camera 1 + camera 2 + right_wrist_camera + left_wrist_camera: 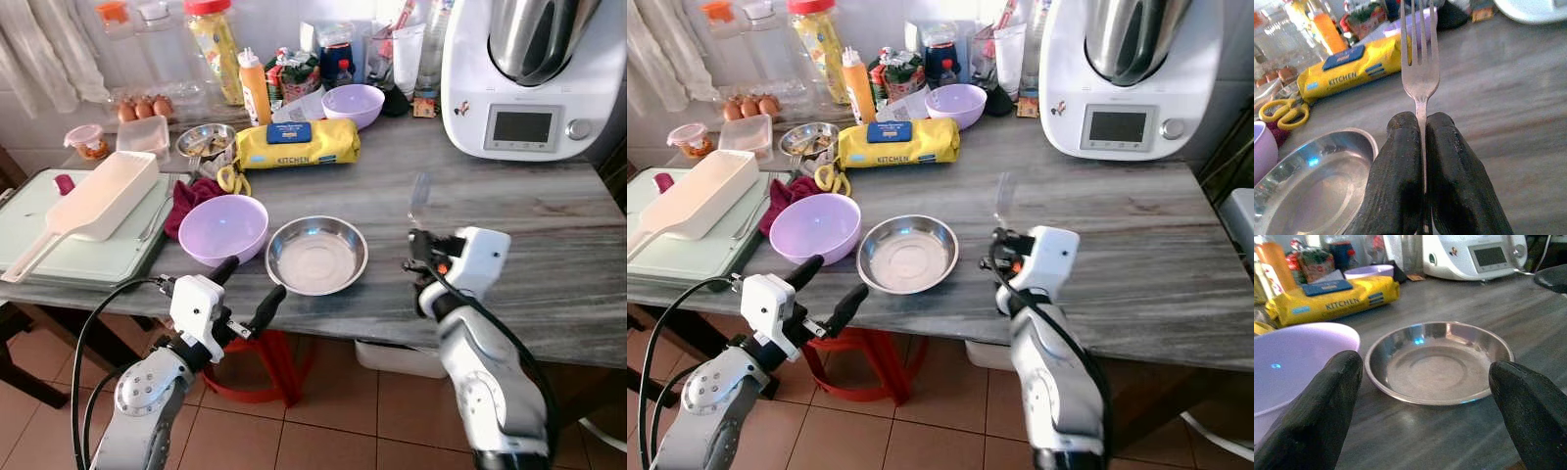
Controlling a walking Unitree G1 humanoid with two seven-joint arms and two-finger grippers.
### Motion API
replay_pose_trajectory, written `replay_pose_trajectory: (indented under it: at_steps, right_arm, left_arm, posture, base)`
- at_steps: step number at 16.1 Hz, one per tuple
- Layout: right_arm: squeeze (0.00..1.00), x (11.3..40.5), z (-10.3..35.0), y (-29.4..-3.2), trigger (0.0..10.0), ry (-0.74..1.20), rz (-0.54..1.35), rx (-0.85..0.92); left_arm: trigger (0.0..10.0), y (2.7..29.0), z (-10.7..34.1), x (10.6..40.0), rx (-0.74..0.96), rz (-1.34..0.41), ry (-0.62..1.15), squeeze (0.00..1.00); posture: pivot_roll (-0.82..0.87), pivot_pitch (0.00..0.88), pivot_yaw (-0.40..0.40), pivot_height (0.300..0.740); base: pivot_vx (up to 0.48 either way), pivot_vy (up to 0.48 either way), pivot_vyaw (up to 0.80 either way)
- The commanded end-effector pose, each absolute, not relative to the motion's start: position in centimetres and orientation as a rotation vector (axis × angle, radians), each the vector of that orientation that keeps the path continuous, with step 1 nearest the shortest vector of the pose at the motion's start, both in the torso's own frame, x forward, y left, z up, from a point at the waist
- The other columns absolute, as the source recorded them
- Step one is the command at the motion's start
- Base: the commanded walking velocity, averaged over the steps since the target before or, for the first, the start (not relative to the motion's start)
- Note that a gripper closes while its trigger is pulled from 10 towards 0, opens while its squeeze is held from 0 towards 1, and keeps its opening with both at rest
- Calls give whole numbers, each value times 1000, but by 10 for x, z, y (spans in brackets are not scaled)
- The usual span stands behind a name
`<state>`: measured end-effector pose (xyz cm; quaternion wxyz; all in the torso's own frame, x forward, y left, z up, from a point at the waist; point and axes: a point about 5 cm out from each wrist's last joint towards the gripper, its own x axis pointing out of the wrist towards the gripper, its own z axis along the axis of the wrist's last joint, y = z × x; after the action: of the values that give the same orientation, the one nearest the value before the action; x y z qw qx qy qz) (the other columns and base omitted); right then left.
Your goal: Setting the table
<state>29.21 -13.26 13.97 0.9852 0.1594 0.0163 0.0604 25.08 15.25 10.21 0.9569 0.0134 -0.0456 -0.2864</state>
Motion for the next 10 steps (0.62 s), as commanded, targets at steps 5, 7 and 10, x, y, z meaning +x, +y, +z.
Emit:
replay_pose_trajectory:
  at_steps: [5, 7, 10]
  right_arm:
    - [0, 299, 136, -119, 10000, 98, 137, 361]
    - [0, 301, 127, -121, 10000, 139, 119, 377]
    - [0, 303, 119, -126, 10000, 184, 88, 384]
  left_arm:
    - [10000, 151, 102, 248, 36, -639, -75, 0]
    - [10000, 147, 101, 246, 16, -682, -68, 0]
    - [10000, 140, 101, 243, -19, -747, -63, 0]
  posture:
    - [-82, 82, 91, 740]
    - [-83, 81, 87, 740]
    - [-84, 79, 84, 740]
  base:
    - [0, 0, 0]
    - [0, 0, 0]
    - [0, 0, 0]
